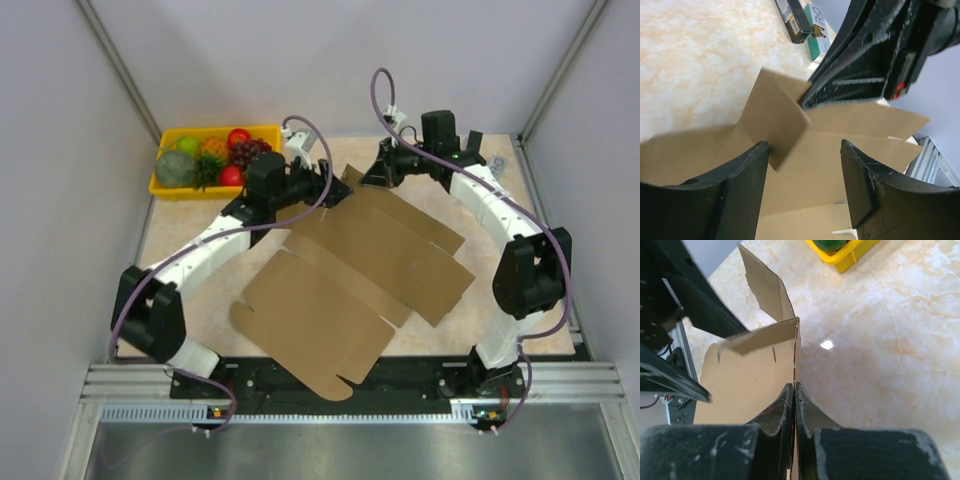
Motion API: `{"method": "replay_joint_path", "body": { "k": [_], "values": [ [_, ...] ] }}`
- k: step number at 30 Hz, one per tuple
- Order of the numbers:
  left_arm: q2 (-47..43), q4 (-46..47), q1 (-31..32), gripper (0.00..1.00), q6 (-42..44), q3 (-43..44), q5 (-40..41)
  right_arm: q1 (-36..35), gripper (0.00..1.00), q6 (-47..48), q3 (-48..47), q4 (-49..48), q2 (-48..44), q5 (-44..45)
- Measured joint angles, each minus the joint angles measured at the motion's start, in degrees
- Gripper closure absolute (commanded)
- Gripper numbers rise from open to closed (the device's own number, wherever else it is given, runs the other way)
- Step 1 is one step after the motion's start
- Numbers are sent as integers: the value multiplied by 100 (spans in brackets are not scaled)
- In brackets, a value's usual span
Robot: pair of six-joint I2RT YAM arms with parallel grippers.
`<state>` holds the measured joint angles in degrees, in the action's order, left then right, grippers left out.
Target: Fold the paper box
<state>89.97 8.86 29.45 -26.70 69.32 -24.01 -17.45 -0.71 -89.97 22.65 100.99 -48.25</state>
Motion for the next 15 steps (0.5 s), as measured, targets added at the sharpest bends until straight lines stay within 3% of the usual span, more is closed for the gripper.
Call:
{"method": "replay_joint_path", "body": {
  "k": [8, 15],
  "values": [
    [-2343, -417, -647, 46, 52, -1550, 719, 151, 100, 0, 0, -35, -63, -140],
    [-3300, -968, -852, 43, 13, -2708, 1377, 205, 100, -24, 0, -35, -66, -254]
  ]
}}
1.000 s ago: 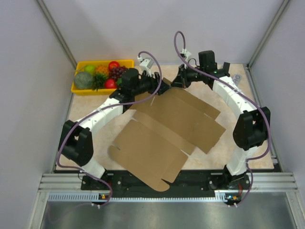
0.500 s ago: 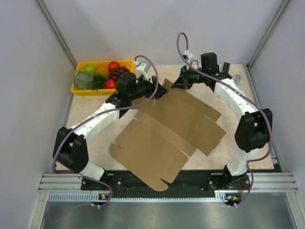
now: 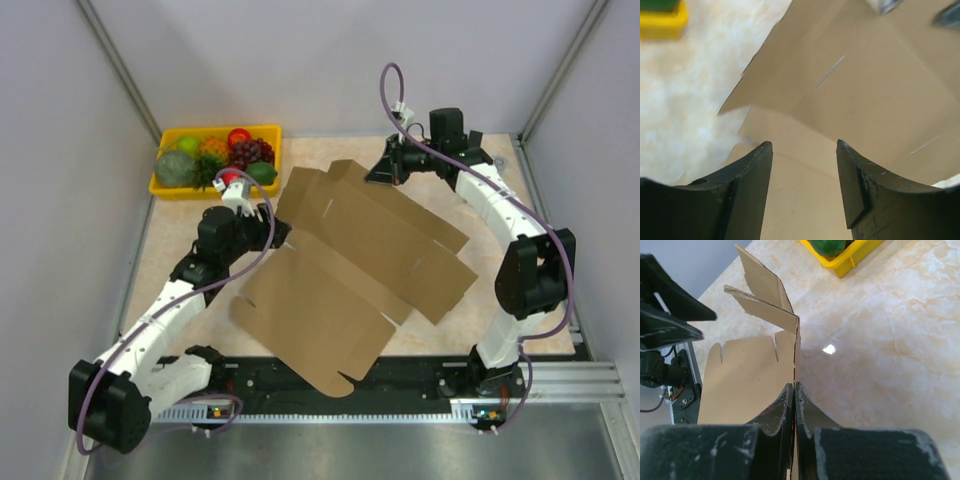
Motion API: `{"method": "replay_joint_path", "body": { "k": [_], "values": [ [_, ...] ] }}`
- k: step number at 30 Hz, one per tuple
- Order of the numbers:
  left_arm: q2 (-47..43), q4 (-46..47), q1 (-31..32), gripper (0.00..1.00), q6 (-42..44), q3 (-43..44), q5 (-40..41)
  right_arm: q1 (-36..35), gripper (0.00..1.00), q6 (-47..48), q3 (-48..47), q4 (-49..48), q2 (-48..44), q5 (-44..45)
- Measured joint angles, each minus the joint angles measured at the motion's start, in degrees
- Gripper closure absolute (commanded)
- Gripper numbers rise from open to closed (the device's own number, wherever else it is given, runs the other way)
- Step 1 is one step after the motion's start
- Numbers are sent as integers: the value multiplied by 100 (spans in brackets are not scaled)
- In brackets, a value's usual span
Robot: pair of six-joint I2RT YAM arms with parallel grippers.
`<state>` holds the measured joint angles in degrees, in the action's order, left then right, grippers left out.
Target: Fold the paper box
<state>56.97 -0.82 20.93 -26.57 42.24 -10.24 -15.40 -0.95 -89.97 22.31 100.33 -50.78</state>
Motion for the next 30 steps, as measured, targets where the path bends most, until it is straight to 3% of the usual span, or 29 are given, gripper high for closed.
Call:
{"method": "replay_joint_path", "body": {
  "k": [2, 4, 12, 15, 16, 20, 30],
  "values": [
    [50, -249, -39, 65, -26, -197, 190, 13, 100, -15, 0, 0, 0, -24],
    [125, -363, -72, 67, -9, -389, 304, 31, 100, -17, 0, -2, 0, -44],
    [1193, -444, -120, 63, -74, -317, 621, 94, 100, -20, 13, 0, -11, -120],
    [1768, -531, -225, 50, -197, -55, 629, 105, 100, -20, 35, -2, -22, -140],
    [1930, -535, -271, 40, -236, 35, 562, 107, 100, -20, 37, -2, -22, -142],
    [2138, -348, -350, 30, -306, 157, 310, 173, 100, -22, 85, -22, -22, -179],
    [2839, 251, -446, 37, -221, 684, -531, 334, 100, -435, 225, -225, 11, -94]
  ]
}}
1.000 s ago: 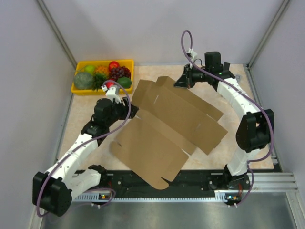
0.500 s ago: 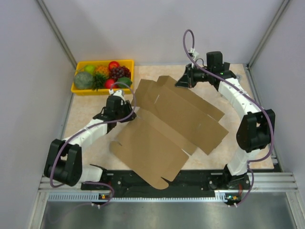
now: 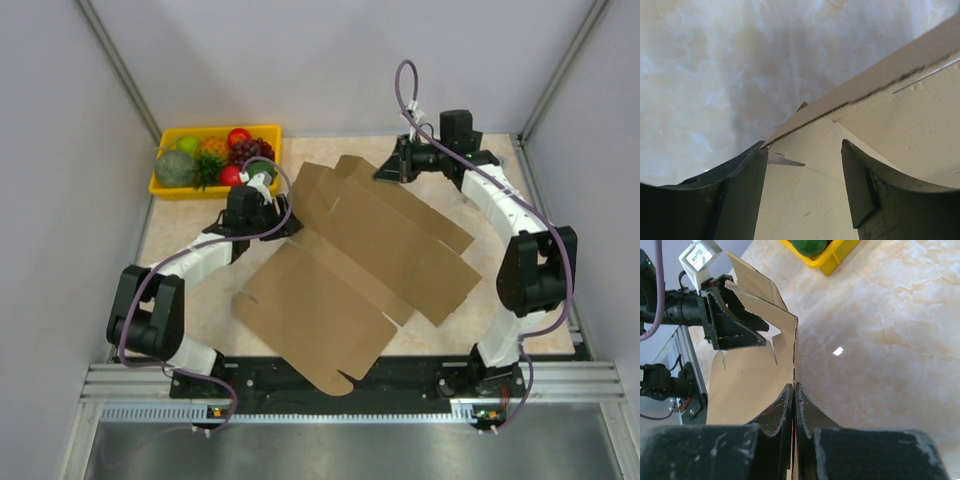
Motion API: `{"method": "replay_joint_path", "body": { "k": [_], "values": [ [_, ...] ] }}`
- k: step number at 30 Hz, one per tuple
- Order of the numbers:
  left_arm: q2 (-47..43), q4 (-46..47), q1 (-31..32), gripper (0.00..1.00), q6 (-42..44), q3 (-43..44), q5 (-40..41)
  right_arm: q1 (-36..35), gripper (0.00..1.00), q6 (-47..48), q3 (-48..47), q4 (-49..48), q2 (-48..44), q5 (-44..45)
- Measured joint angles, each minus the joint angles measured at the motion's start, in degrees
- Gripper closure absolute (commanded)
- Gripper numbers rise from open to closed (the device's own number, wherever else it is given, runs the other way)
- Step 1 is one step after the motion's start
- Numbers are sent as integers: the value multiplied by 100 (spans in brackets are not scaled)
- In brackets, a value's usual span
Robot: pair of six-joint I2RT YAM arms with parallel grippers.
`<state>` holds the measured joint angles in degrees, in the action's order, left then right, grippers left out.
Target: Fold the paper box
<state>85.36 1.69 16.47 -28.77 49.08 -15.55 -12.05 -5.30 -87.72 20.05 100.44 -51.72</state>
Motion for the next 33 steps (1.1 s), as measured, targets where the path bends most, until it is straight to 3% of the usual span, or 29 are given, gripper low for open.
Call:
{"method": "replay_joint_path", "body": {
  "k": [9, 18, 24, 33],
  "values": [
    [328, 26, 0, 39, 46, 20, -81, 337, 99, -240, -22, -201, 896, 247],
    [761, -4, 0, 39, 245, 503, -72, 726, 98, -109, -627, -236, 2144, 125],
    [1200, -170, 0, 36, 490, 739, -101, 822, 99, 20, -645, -251, 2376, 120],
    [2201, -693, -2, 42, 588, 1786, -483, 841, 100, 79, -649, -275, 2426, 57]
  ]
}}
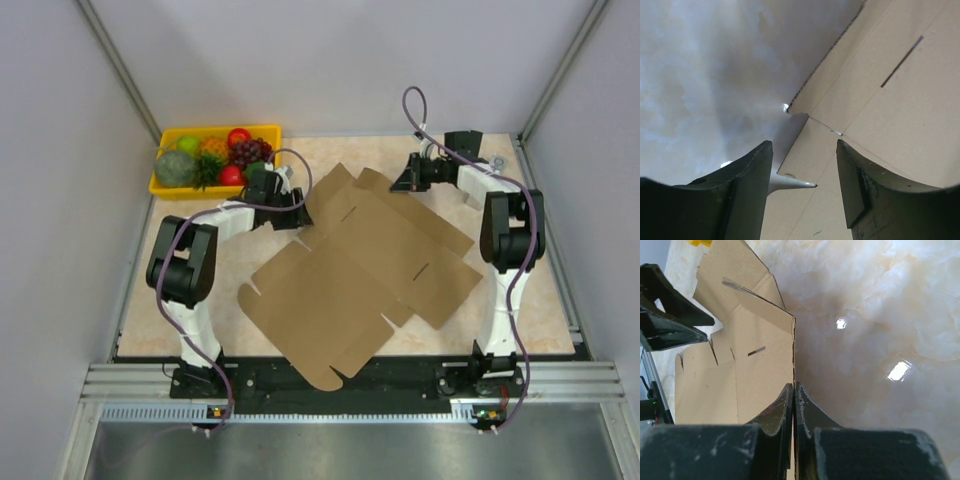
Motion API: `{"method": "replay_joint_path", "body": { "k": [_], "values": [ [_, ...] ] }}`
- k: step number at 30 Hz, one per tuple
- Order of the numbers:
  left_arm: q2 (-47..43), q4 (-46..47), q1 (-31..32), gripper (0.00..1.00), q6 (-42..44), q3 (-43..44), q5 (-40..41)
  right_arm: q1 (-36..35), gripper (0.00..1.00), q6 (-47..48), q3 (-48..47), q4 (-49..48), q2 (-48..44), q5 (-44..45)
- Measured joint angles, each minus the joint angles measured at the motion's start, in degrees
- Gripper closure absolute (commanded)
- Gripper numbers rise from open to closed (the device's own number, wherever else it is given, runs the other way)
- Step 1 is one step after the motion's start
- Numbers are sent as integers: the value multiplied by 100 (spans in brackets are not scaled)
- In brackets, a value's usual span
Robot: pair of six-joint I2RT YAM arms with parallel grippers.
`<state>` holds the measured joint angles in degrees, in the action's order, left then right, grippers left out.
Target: Fold the paper box
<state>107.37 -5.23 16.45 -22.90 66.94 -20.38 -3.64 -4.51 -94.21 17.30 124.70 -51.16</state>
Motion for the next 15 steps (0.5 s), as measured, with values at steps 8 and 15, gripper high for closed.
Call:
{"method": "replay_joint_path", "body": {
  "k": [8, 15],
  "values": [
    [400, -404, -20, 55, -46, 348, -90, 2, 100, -7, -2, -90, 0, -120],
    [354, -129, -22, 73, 17, 68, -358, 33, 100, -68, -2, -188, 2, -208]
  ]
}}
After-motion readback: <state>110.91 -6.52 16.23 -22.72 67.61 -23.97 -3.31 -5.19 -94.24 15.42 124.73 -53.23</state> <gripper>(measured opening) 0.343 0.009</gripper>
